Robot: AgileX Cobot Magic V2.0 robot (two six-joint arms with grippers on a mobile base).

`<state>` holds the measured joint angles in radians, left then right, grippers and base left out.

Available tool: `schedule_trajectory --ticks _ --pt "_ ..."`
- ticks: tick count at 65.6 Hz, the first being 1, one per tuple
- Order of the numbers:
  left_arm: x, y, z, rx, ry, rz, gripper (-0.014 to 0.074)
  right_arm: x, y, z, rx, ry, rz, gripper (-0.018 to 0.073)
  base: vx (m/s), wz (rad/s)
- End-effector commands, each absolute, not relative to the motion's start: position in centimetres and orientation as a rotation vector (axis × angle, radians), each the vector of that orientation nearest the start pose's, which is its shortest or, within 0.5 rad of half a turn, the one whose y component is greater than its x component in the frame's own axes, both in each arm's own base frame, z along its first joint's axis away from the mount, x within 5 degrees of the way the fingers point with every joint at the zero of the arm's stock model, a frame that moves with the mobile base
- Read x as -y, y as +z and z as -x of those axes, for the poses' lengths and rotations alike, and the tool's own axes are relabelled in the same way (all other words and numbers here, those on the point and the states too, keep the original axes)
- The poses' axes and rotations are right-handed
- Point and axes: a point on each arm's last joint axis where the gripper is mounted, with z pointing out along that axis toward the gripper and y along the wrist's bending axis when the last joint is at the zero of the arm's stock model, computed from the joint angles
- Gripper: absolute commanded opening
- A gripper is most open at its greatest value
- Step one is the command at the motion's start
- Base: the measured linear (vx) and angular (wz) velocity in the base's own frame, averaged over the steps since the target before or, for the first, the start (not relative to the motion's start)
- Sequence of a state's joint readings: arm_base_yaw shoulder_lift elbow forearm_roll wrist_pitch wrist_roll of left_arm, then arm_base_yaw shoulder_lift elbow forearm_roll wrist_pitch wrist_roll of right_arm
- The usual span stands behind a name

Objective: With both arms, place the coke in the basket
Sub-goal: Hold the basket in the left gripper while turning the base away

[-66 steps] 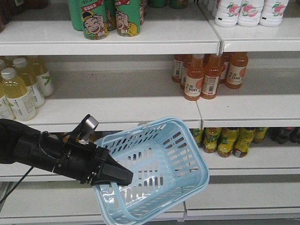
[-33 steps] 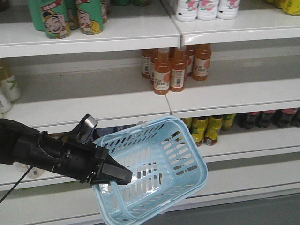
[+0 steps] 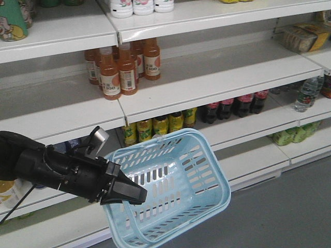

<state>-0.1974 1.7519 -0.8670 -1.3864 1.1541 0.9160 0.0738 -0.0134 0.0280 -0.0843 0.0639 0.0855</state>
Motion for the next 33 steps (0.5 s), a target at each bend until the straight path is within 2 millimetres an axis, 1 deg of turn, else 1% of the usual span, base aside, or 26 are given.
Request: schedule_trajectory --ticks 1,33 --pt "14.29 21.97 -26.92 -2.407 -1.780 -0.326 -0.0008 -0.40 20.24 -5.55 -1.485 0.053 0.056 -0.0009 -0.08 -0.40" --pt "14.29 21.97 -26.92 -2.407 -1.780 -0.326 -0.0008 -0.40 20.24 -5.55 -1.485 0.053 0.056 -0.0009 -0.08 -0.37"
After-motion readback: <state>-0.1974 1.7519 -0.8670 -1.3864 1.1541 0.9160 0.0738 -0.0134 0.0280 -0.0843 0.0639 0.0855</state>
